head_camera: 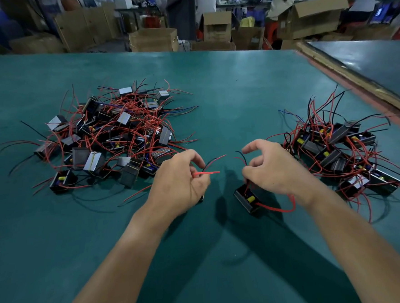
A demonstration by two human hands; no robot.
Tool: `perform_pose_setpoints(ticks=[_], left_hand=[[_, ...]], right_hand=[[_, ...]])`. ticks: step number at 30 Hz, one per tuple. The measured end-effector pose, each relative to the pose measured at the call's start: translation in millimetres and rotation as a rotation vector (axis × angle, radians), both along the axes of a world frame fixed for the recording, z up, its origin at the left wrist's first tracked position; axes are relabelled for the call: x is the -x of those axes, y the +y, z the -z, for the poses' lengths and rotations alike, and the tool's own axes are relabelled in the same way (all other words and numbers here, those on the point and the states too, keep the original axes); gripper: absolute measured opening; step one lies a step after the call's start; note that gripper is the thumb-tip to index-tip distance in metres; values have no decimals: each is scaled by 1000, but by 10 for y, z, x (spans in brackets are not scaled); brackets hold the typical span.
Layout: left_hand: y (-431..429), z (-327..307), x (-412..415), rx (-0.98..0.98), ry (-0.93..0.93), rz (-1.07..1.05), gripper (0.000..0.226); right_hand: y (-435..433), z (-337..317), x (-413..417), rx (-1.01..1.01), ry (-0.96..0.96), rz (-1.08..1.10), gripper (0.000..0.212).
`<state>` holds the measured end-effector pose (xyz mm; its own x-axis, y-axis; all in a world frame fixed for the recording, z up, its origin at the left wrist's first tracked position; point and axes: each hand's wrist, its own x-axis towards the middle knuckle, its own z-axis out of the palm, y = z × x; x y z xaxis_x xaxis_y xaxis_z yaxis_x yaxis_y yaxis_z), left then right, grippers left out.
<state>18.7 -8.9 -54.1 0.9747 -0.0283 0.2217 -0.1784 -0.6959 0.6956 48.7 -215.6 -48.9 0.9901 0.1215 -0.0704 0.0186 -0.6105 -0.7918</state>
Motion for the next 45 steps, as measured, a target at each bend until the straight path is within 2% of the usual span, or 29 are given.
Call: perform_pose_setpoints(ticks=[2, 5, 9, 11, 16, 24, 29, 33, 39, 42, 45], left_hand=[[-1, -20, -7, 33, 64, 32, 18], [-27, -67, -12, 177, 253, 102, 31], [-45, -120, 28, 243, 343, 161, 39], [-40, -139, 34, 250, 333, 143, 40], [-13, -98, -33, 258, 230, -12, 30], [-124, -4, -29, 158, 232, 48, 11], [-129, -6, -20, 87, 225, 29, 21], [-110, -20, -16, 80, 144, -2, 13], [-104, -92, 21, 81, 41, -28, 36], [-105, -127, 36, 135, 2, -21, 44], [-124, -136, 34, 207, 0, 1, 42]], right_hand=[[12, 4, -3, 6, 20, -15, 35], [16, 9, -20, 37, -36, -23, 10], [12, -10, 4, 1, -108, 12, 8], [9, -21, 24, 0, -114, 0, 7], [36, -68, 35, 4, -126, 4, 20], [51, -49, 47, 24, -134, -19, 21], [32, -52, 37, -65, -122, 14, 21], [54, -83, 33, -49, -64, -17, 33], [89, -117, 49, -118, 22, -64, 36], [93, -123, 69, -144, 11, -94, 34], [101, -132, 85, -157, 13, -123, 35]])
